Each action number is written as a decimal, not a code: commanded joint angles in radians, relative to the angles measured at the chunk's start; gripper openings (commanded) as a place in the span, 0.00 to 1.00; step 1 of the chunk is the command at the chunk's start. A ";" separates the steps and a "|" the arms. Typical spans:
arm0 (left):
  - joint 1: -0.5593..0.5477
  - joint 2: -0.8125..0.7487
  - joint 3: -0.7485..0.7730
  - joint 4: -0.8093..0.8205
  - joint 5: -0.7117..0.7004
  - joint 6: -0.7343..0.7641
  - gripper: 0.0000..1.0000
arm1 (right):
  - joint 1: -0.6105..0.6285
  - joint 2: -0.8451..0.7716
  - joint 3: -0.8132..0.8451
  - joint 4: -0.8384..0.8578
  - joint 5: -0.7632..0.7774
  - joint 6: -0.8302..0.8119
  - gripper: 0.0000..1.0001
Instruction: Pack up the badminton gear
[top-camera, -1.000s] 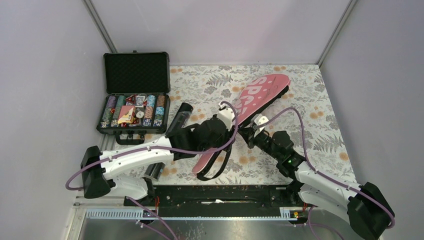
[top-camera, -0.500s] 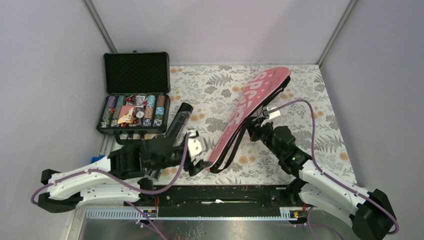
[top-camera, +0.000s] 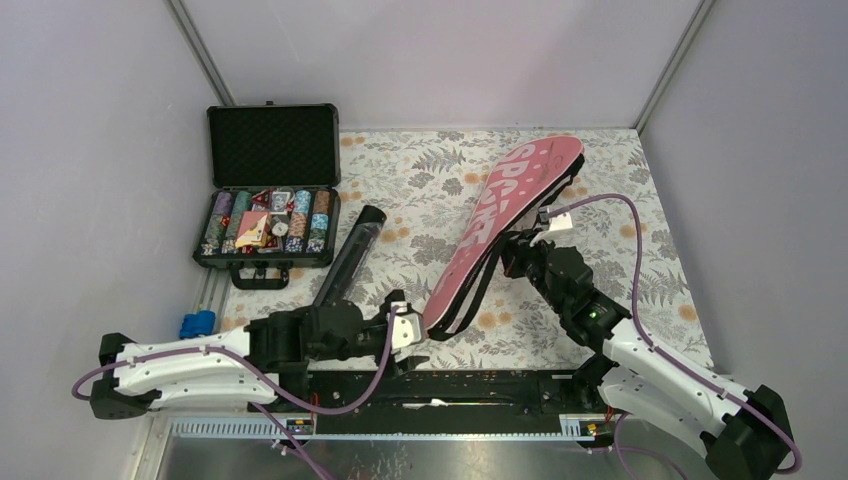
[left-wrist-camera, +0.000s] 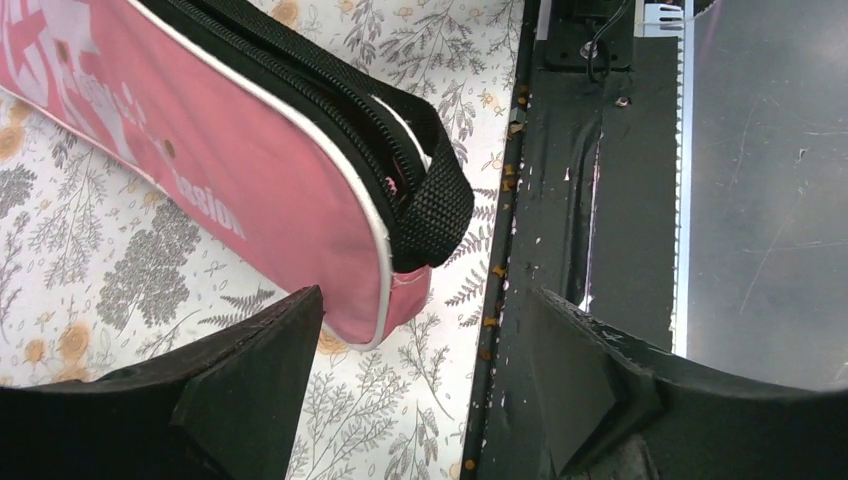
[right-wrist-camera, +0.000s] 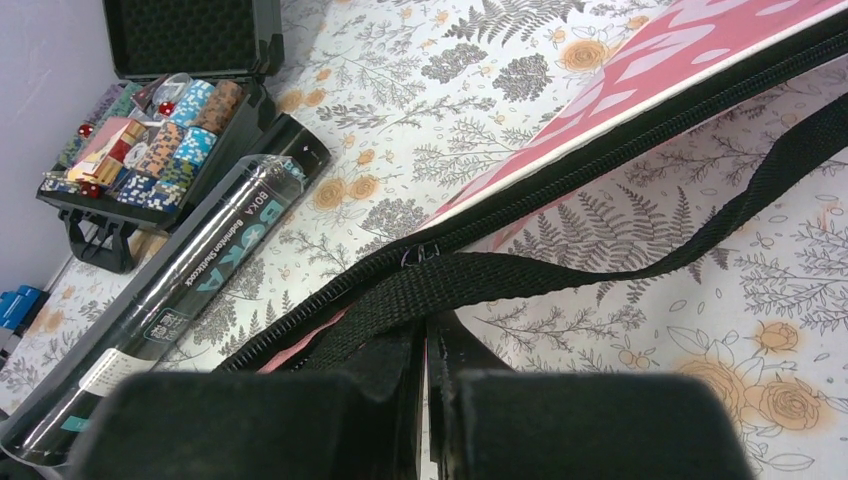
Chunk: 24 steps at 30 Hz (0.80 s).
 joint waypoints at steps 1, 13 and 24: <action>-0.022 -0.015 -0.063 0.232 -0.050 0.021 0.81 | 0.007 -0.035 0.073 0.054 0.051 0.042 0.00; -0.029 0.010 -0.170 0.375 -0.207 0.063 0.68 | 0.007 -0.041 0.057 0.075 0.032 0.101 0.00; -0.031 -0.003 -0.187 0.428 -0.211 0.016 0.41 | 0.006 -0.062 0.053 0.080 -0.124 -0.035 0.00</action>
